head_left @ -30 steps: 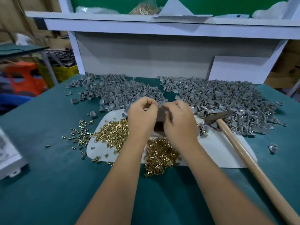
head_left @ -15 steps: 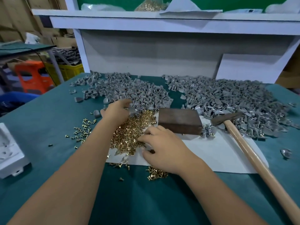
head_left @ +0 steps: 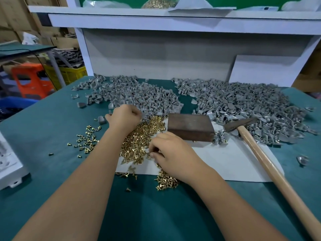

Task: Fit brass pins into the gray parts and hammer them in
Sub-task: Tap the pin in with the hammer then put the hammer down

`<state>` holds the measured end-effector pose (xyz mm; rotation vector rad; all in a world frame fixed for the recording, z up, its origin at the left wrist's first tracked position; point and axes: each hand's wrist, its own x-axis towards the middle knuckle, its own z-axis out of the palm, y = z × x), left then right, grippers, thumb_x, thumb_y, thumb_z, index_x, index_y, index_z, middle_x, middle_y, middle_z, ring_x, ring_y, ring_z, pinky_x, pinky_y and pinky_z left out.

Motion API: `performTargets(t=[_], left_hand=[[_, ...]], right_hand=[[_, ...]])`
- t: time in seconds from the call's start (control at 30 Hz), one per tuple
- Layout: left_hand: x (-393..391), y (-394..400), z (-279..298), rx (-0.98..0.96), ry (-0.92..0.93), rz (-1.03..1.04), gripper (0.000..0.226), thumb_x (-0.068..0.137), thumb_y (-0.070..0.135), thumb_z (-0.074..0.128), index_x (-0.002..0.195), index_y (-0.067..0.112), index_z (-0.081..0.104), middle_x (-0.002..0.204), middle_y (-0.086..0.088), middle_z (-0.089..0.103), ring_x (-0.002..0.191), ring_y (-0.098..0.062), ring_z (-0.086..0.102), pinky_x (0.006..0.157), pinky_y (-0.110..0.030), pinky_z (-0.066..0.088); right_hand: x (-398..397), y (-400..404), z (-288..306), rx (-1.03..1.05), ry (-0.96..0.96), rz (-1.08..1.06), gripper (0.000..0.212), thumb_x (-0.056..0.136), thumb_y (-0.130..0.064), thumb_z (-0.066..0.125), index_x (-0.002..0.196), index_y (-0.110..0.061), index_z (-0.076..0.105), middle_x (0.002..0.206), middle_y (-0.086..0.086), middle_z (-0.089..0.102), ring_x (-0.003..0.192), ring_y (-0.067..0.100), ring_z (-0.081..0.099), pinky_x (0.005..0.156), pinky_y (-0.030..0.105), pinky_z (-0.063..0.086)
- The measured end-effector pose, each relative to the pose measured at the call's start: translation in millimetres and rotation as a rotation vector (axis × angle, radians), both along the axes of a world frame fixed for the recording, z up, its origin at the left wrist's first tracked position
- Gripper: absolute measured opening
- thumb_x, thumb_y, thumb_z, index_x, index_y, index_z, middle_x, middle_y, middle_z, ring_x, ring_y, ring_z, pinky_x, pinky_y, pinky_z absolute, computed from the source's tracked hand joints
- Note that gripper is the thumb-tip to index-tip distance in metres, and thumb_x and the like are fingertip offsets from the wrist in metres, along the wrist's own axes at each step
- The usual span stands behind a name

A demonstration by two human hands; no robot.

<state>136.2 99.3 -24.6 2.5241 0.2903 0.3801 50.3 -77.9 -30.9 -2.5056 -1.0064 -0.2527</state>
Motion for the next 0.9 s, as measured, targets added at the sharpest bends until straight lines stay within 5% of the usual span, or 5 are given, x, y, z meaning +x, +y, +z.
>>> performTargets(t=[0.23, 0.33, 0.57, 0.73, 0.9], left_hand=[[-16.0, -37.0, 22.1, -0.414, -0.175, -0.284, 0.021, 0.093, 0.024, 0.066, 0.081, 0.041, 0.064, 0.084, 0.015, 0.068, 0.076, -0.022, 0.067, 0.073, -0.044, 0.060], [-16.2, -61.4, 22.0, -0.448, -0.178, -0.379, 0.024, 0.091, 0.016, 0.068, 0.080, 0.038, 0.067, 0.081, 0.015, 0.071, 0.079, -0.004, 0.067, 0.074, -0.027, 0.055], [-20.9, -102.8, 1.4, -0.403, -0.157, -0.432, 0.028, 0.085, 0.016, 0.074, 0.073, 0.040, 0.067, 0.087, 0.019, 0.069, 0.090, -0.004, 0.064, 0.091, -0.035, 0.054], [-25.2, -99.9, -1.0, -0.350, -0.150, -0.415, 0.031, 0.084, 0.011, 0.066, 0.076, 0.041, 0.070, 0.098, 0.012, 0.071, 0.098, -0.011, 0.063, 0.092, -0.040, 0.054], [-29.4, -98.7, 0.9, -0.430, -0.189, -0.307, 0.031, 0.085, 0.008, 0.057, 0.089, 0.036, 0.068, 0.097, 0.023, 0.062, 0.099, -0.011, 0.060, 0.088, -0.043, 0.056]], right_hand=[[9.5, -11.4, 2.9, 0.248, -0.091, -0.214, 0.010, 0.096, -0.024, 0.051, 0.087, -0.021, 0.049, 0.082, -0.010, 0.055, 0.078, 0.010, 0.048, 0.062, 0.032, 0.041], [17.7, -27.0, 2.5, 0.363, -0.171, -0.343, 0.008, 0.095, -0.023, 0.054, 0.088, -0.020, 0.051, 0.079, -0.011, 0.053, 0.073, 0.009, 0.048, 0.057, 0.028, 0.034], [36.4, -60.1, 1.4, 0.681, -0.097, -0.623, 0.011, 0.087, -0.011, 0.063, 0.090, -0.022, 0.063, 0.090, -0.009, 0.059, 0.084, 0.007, 0.055, 0.077, 0.027, 0.048], [41.2, -68.2, 0.4, 0.779, -0.031, -0.670, 0.022, 0.084, -0.006, 0.065, 0.088, -0.027, 0.058, 0.091, -0.003, 0.063, 0.082, 0.005, 0.057, 0.077, 0.023, 0.049], [41.3, -66.7, -0.5, 0.787, -0.045, -0.656, 0.022, 0.084, -0.004, 0.064, 0.091, -0.024, 0.063, 0.091, -0.004, 0.064, 0.081, 0.003, 0.058, 0.076, 0.019, 0.048]])
